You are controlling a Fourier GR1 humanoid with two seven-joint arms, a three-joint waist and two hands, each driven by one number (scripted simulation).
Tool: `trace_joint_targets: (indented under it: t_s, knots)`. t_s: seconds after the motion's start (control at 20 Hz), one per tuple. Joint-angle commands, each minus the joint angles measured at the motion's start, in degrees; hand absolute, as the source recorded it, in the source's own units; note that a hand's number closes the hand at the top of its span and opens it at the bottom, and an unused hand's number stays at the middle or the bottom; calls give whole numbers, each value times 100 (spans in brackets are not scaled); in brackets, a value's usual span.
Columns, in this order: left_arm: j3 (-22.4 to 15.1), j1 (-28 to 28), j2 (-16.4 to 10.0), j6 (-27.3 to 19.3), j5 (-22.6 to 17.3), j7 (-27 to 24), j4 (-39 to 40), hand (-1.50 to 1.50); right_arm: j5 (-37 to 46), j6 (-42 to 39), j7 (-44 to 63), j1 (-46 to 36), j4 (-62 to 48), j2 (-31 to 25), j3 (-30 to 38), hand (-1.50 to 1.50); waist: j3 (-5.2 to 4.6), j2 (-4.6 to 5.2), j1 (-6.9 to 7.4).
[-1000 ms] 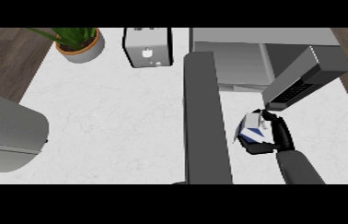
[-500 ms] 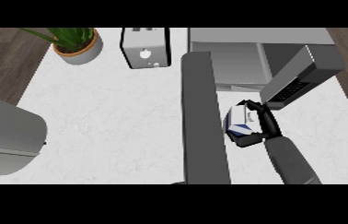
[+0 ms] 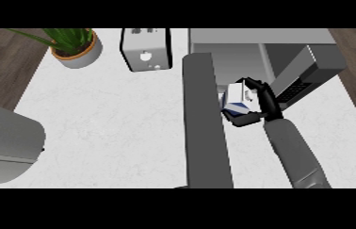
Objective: Pick up the milk, place it into the microwave and close the microwave
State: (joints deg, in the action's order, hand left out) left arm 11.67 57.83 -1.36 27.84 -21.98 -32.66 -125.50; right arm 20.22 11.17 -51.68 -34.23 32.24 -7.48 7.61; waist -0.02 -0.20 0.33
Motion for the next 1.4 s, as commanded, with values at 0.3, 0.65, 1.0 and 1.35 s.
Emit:
trace_joint_targets:
  t_s: [0.3, 0.65, 1.0, 1.35]
  knots:
    - [116, -319, 131, 81, 178, 47, 293, -150, 109, -22, 1249, -1222, -430, 15, 2, 150, 5, 46, 119]
    - [418, -752, -301, 102, -286, 464, 270, -150, 403, 1061, 1470, -2068, -1473, -195, 235, 150, 15, 183, 357]
    - [399, -1115, -361, 19, -129, 608, 520, -150, 278, 1897, 1860, -2307, -1997, -432, 619, 150, 25, 278, 521]
    - [279, -1574, -322, -35, 171, 551, 987, -150, 185, 2472, 1520, -2281, -2117, -546, 844, -150, 25, 328, 583]
